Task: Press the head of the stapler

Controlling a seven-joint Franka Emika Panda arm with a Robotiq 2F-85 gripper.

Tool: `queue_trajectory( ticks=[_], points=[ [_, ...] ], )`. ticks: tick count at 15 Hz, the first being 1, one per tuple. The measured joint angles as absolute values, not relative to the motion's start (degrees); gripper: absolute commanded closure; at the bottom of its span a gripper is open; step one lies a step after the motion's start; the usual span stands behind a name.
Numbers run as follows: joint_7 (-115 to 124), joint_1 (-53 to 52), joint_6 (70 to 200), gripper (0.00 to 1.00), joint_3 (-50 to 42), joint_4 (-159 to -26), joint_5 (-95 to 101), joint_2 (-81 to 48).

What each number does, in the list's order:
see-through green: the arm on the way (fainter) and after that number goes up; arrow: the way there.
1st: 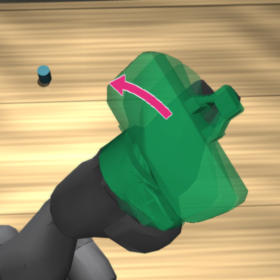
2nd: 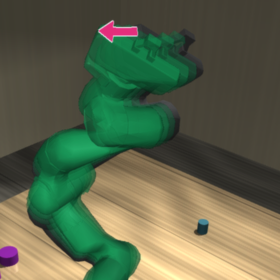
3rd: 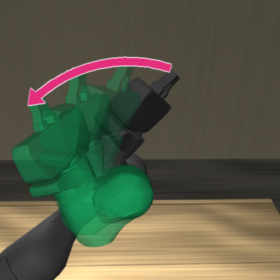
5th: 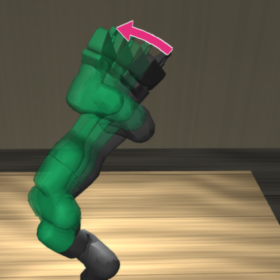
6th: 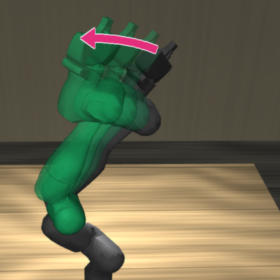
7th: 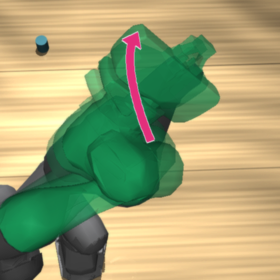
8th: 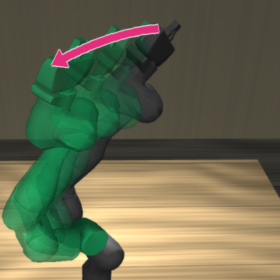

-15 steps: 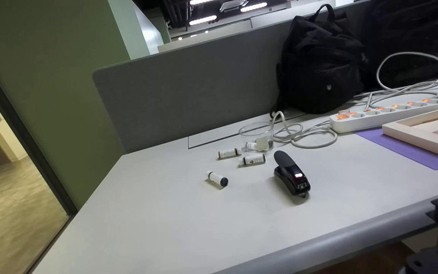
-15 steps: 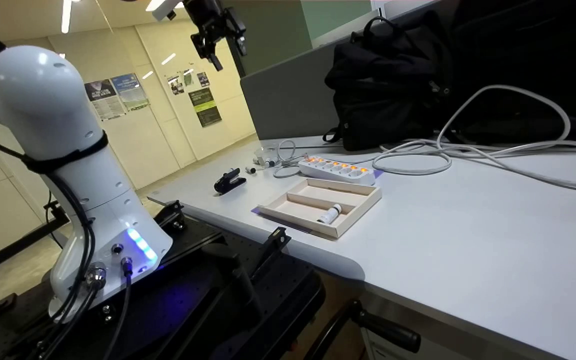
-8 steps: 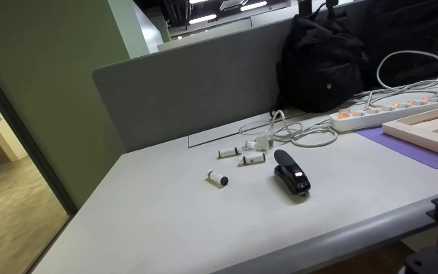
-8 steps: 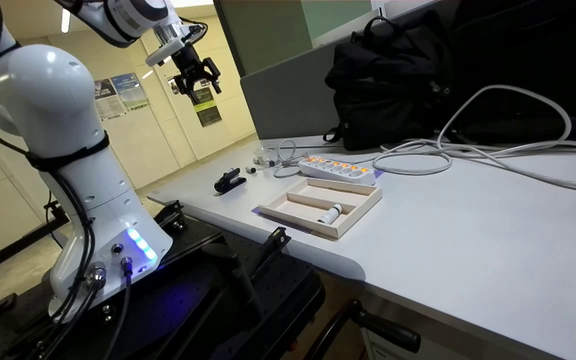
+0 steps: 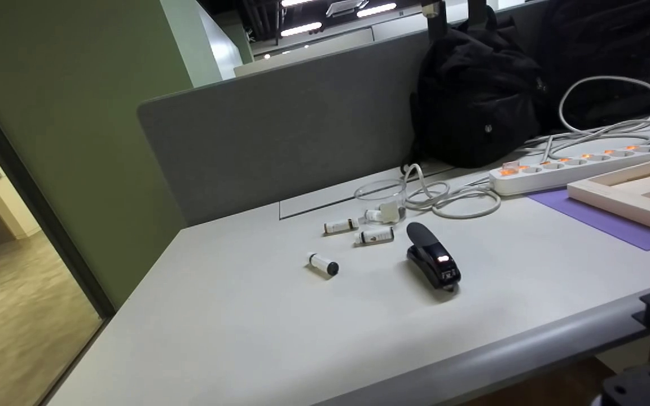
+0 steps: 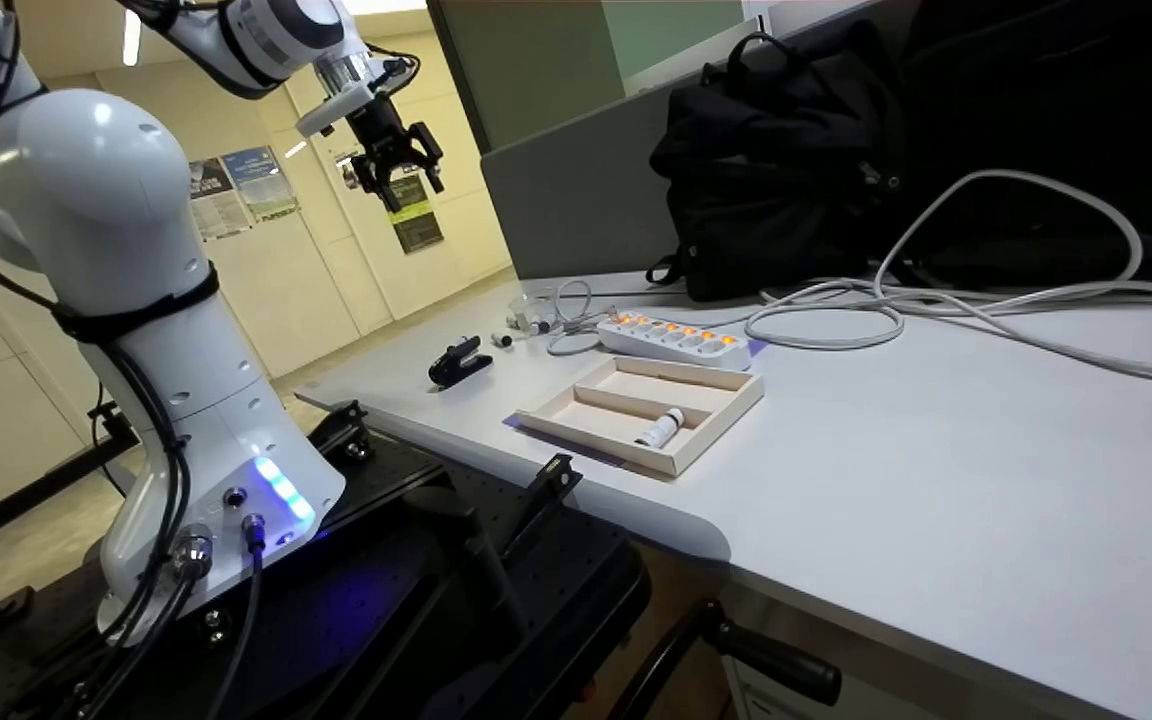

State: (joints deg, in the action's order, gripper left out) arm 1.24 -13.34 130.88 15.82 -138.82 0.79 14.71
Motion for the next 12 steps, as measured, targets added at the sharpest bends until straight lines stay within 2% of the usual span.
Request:
queue_trajectory(
  ticks=[3, 4, 5, 7, 12],
  points=[
    [0.0, -13.4, 133.3, 0.0, 15.8, -138.5, 1.1, 12.9],
    [-0.5, -13.4, 134.7, 0.03, 15.8, -137.7, 1.1, 11.1],
    [-0.8, -13.4, 136.1, 0.26, 15.8, -136.7, 1.1, 8.7],
    [-0.7, -13.4, 138.7, 0.31, 15.9, -133.9, 1.1, 3.3],
    [0.2, -14.2, 139.0, 0.67, 15.9, -126.1, -1.2, -10.4]
  ],
)
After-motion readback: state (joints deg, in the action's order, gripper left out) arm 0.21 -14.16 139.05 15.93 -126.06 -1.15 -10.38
